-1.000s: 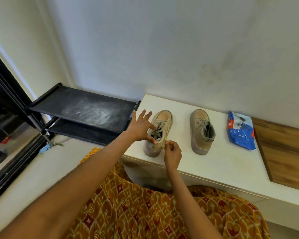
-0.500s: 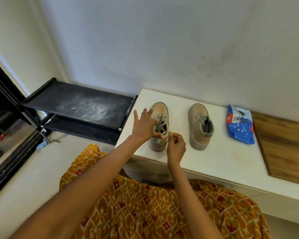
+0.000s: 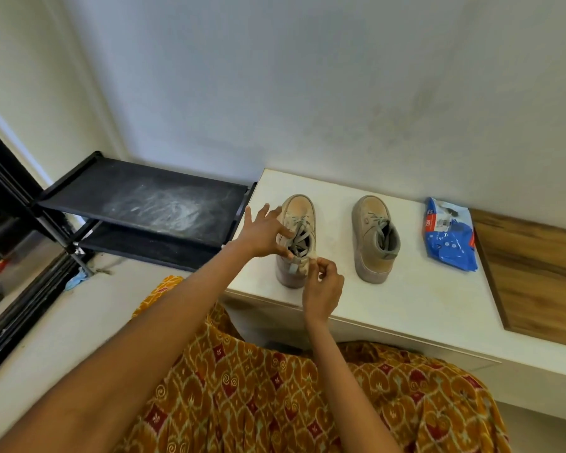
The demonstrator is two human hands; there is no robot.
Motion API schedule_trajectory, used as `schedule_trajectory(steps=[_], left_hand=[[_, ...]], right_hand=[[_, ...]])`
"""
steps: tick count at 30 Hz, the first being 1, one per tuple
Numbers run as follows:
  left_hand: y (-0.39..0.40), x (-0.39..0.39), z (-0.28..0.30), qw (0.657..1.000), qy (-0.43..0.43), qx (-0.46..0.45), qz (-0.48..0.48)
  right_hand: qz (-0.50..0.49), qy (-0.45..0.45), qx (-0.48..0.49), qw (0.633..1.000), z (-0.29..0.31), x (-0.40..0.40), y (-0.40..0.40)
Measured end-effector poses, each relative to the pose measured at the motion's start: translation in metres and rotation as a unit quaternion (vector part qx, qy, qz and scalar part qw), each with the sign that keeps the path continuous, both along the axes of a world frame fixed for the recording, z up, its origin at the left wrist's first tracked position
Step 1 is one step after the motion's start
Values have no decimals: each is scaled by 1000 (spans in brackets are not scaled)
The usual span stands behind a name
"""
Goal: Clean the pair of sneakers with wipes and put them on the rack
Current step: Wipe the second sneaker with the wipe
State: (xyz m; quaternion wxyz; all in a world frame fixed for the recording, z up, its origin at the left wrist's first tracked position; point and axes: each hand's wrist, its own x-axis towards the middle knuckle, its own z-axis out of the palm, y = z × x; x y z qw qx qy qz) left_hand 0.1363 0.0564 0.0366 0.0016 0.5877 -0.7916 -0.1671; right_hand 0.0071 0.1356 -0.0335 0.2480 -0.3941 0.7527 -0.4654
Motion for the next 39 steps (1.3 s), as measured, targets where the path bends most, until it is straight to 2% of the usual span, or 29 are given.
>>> schedule_trajectory(steps=[5, 12, 17, 23, 26, 29, 34, 39], left_hand=[[1, -2, -1, 1000, -14, -22, 11], [4, -25, -2, 995, -55, -76, 40], [7, -25, -7, 994, -35, -83, 58], [9, -29, -5, 995, -39, -88, 41], [13, -25, -6, 993, -68, -99, 4], [21, -21, -12, 976, -132, -168, -53], [30, -19, -20, 921, -112, -334, -167], [37, -28, -27, 911, -142, -349, -165]], right_hand=[[9, 72, 37, 997, -18, -8, 4], [-55, -29, -26, 998, 5, -6, -13], [-36, 43, 18, 998, -13, -15, 5], [-66, -27, -15, 997, 2, -9, -9], [-45, -8, -9, 999, -3, -7, 1], [-34, 31, 31, 998, -12, -15, 4], [-13, 54, 23, 998, -12, -21, 2], [-17, 49, 26, 998, -12, -20, 1]])
